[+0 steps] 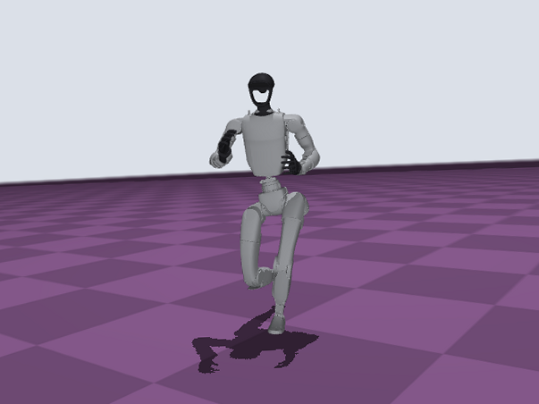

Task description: Run

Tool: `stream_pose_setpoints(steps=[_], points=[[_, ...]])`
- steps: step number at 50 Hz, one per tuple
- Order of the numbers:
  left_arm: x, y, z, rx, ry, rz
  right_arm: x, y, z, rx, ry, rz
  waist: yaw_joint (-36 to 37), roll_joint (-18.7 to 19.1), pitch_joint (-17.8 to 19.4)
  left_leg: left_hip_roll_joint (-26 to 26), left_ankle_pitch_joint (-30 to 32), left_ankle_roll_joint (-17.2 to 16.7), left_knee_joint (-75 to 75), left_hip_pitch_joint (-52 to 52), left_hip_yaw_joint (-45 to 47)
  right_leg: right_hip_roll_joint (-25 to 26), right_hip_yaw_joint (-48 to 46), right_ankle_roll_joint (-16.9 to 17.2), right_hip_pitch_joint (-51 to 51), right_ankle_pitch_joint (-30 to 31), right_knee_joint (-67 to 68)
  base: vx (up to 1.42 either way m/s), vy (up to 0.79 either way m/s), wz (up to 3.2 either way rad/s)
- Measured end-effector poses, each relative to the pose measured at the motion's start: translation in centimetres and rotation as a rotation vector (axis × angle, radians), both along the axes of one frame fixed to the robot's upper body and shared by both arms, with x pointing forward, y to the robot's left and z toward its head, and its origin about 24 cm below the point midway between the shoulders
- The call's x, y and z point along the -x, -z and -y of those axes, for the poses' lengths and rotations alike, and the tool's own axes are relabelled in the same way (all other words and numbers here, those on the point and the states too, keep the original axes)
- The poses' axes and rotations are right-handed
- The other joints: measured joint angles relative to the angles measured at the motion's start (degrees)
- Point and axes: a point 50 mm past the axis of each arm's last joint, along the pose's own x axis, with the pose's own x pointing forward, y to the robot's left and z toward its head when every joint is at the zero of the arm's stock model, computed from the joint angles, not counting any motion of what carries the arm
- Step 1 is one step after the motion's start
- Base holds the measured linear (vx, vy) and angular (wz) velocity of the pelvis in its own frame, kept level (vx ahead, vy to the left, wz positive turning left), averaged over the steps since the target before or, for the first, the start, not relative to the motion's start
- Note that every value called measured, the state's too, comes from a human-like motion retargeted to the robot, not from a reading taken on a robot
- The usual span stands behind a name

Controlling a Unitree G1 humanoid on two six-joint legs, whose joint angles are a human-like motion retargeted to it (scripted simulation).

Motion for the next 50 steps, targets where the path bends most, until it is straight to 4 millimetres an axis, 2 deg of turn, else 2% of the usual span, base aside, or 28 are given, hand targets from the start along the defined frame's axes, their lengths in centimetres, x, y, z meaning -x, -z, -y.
stream_pose_setpoints(steps=[2,4,6,8,10,11,13,15,17,18,21,23,25,26,28,30,32,35,37,38,40,42,45,47,50], points=[[-2.4,-2.6,0.7,-0.061,-0.014,0.151,0.0,4.0,0.9,0.068,0.066,-0.174,-2.3,-0.4,1.5,-1.2,-6.9,4.2,9.3,0.8,-1.9,-2.9,0.3,-2.7,-3.0,-3.3,9.6,-0.04,0.07,-0.05],[-5.0,-6.6,1.8,-0.124,-0.038,0.359,0.7,8.2,2.0,0.143,0.125,-0.351,-4.7,0.5,2.8,-1.7,-12.7,6.1,13.7,3.8,-4.8,-3.9,1.2,-5.8,-9.4,-7.6,16.5,-0.05,0.07,-0.12],[-6.5,-11.0,3.1,-0.126,-0.057,0.569,2.3,11.6,3.0,0.208,0.146,-0.499,-7.5,2.6,2.9,-1.3,-16.0,5.5,12.8,9.9,-7.8,-3.1,1.7,-8.4,-17.6,-11.6,19.0,-0.03,0.04,-0.24],[-6.4,-14.8,4.1,-0.076,-0.045,0.740,4.3,13.6,4.0,0.239,0.143,-0.608,-10.5,5.7,2.5,0.4,-15.7,2.6,8.2,18.4,-10.2,-0.6,0.6,-9.9,-25.4,-14.3,15.8,0.01,-0.01,-0.35],[-5.7,-17.2,4.6,-0.023,0.003,0.856,6.1,14.5,4.8,0.229,0.140,-0.689,-13.1,9.0,2.3,3.4,-10.8,-2.0,2.5,27.5,-11.7,3.0,-2.2,-10.2,-30.8,-15.5,6.8,0.05,-0.06,-0.42],[-5.2,-17.5,4.9,-0.006,0.039,0.884,6.7,14.7,5.1,0.210,0.141,-0.722,-14.2,10.5,2.2,5.3,-6.2,-4.6,0.7,31.2,-12.0,5.2,-3.8,-9.8,-32.2,-15.1,0.3,0.06,-0.10,-0.45],[-4.3,-17.6,5.4,0.023,0.120,0.911,7.6,15.0,5.6,0.163,0.150,-0.771,-15.5,13.6,2.1,10.0,4.4,-9.5,-0.5,37.1,-12.4,11.0,-6.4,-8.2,-33.5,-12.8,-14.3,0.03,-0.11,-0.55],[-3.6,-16.9,5.9,0.031,0.200,0.889,7.9,14.8,5.9,0.103,0.163,-0.785,-15.2,17.0,2.1,15.2,14.5,-13.1,3.0,39.5,-12.5,17.7,-8.0,-5.8,-33.2,-8.6,-28.9,-0.02,-0.10,-0.70],[-3.5,-15.5,6.1,0.039,0.240,0.820,7.2,14.0,5.6,0.039,0.173,-0.736,-14.0,19.2,2.3,20.0,18.1,-13.1,10.8,39.6,-12.0,22.0,-8.7,-6.0,-32.4,-6.6,-34.3,-0.04,-0.08,-0.70],[-3.5,-14.5,6.2,0.039,0.242,0.765,6.7,13.3,5.2,0.009,0.168,-0.696,-13.1,19.6,2.5,21.7,18.1,-12.1,15.2,39.7,-11.4,22.9,-8.6,-6.9,-32.3,-7.6,-32.6,-0.03,-0.07,-0.66],[-4.3,-9.8,5.5,0.008,0.188,0.509,3.9,9.9,3.9,-0.057,0.140,-0.508,-9.3,19.8,4.0,26.6,13.6,-7.7,30.2,37.3,-11.2,25.3,-7.6,-12.6,-30.4,-16.2,-22.7,-0.02,-0.08,-0.70],[-4.5,-5.6,4.6,-0.034,0.120,0.291,1.6,6.5,2.9,-0.082,0.121,-0.335,-5.8,19.2,5.5,29.0,7.7,-4.0,40.0,33.1,-11.8,26.6,-6.2,-16.4,-28.3,-24.2,-15.9,-0.04,-0.09,-0.82],[-4.0,-1.9,3.3,-0.069,0.051,0.106,-0.7,1.8,1.9,-0.095,0.114,-0.111,-2.0,17.8,6.7,29.4,2.1,-0.7,47.1,25.7,-12.4,26.9,-3.9,-18.1,-25.6,-30.6,-12.3,-0.04,-0.08,-0.72],[-3.4,-0.7,2.5,-0.067,0.022,0.047,-1.3,-0.8,1.5,-0.107,0.110,0.010,-0.3,16.5,6.7,28.5,-0.1,0.9,48.2,20.8,-12.2,26.3,-2.6,-17.9,-23.7,-32.2,-12.2,-0.04,-0.05,-0.48],[-1.7,0.9,0.7,-0.059,-0.027,-0.037,-1.4,-5.3,0.8,-0.145,0.090,0.230,2.7,13.5,6.1,25.7,-3.0,3.0,47.0,11.6,-10.8,24.5,-0.1,-16.3,-19.4,-33.0,-13.9,-0.01,-0.01,-0.12],[0.1,1.4,-0.9,-0.053,-0.059,-0.070,-0.4,-8.1,0.4,-0.191,0.054,0.384,5.1,10.2,5.0,22.3,-3.5,3.3,40.2,4.4,-7.9,22.4,2.3,-12.7,-14.0,-29.8,-17.9,0.02,0.03,0.08],[1.4,1.3,-1.9,-0.046,-0.064,-0.073,0.7,-9.1,0.2,-0.229,0.012,0.458,6.9,7.1,3.8,18.4,-2.4,1.7,28.8,0.4,-4.8,19.9,3.8,-7.8,-8.5,-23.0,-22.5,0.05,0.08,0.23],[2.4,1.1,-2.2,-0.025,-0.047,-0.069,1.7,-8.7,-0.1,-0.246,-0.047,0.459,7.9,3.0,2.0,11.1,2.7,-2.6,8.1,-2.1,-1.4,15.3,4.3,-0.1,-2.9,-8.9,-25.6,0.04,0.08,0.37],[2.3,0.9,-1.8,0.010,-0.040,-0.060,1.9,-7.7,-0.2,-0.220,-0.065,0.404,6.9,1.0,1.2,5.6,6.2,-4.8,-5.0,-1.9,-0.5,11.7,3.9,2.8,-1.2,-2.4,-23.0,-0.01,0.07,0.52],[2.1,0.8,-1.5,0.034,-0.041,-0.052,1.8,-7.1,-0.3,-0.204,-0.069,0.371,6.2,0.2,1.1,3.2,7.1,-5.1,-9.3,-1.8,-0.6,9.9,3.4,3.1,-0.7,-0.9,-20.6,-0.03,0.06,0.42],[1.6,0.0,-0.9,0.069,-0.039,-0.008,1.5,-5.3,-0.4,-0.170,-0.064,0.273,4.6,-0.8,1.1,0.8,6.6,-4.3,-9.3,-2.8,-1.1,7.3,2.7,2.9,0.4,0.7,-14.1,-0.04,0.05,0.25],[0.5,-1.5,-0.1,0.087,-0.034,0.072,1.0,-2.7,-0.2,-0.122,-0.042,0.139,2.8,-1.5,1.7,-1.1,3.8,-1.4,-3.3,-3.8,-2.2,4.6,2.0,1.7,0.6,0.4,-5.7,0.00,0.00,0.00],[-1.9,-5.0,1.0,0.066,-0.040,0.268,0.6,3.3,0.8,-0.035,0.046,-0.147,0.0,-2.3,3.7,-3.2,-4.4,4.5,10.2,-4.6,-4.2,0.6,1.7,-0.9,-1.6,-1.9,9.1,-0.01,0.02,-0.01],[-4.0,-8.8,1.9,0.017,-0.077,0.466,1.0,8.4,2.0,0.047,0.130,-0.362,-1.8,-1.7,5.1,-4.2,-10.0,6.9,15.4,-3.0,-6.5,-0.3,2.7,-3.0,-7.1,-4.5,17.3,-0.05,0.06,-0.06],[-5.5,-14.8,3.0,0.025,-0.146,0.757,3.9,14.9,4.0,0.165,0.199,-0.651,-5.7,0.8,5.4,-4.5,-15.4,6.9,15.5,4.3,-10.7,0.3,4.5,-6.3,-18.7,-9.0,24.4,-0.03,0.03,-0.09]])
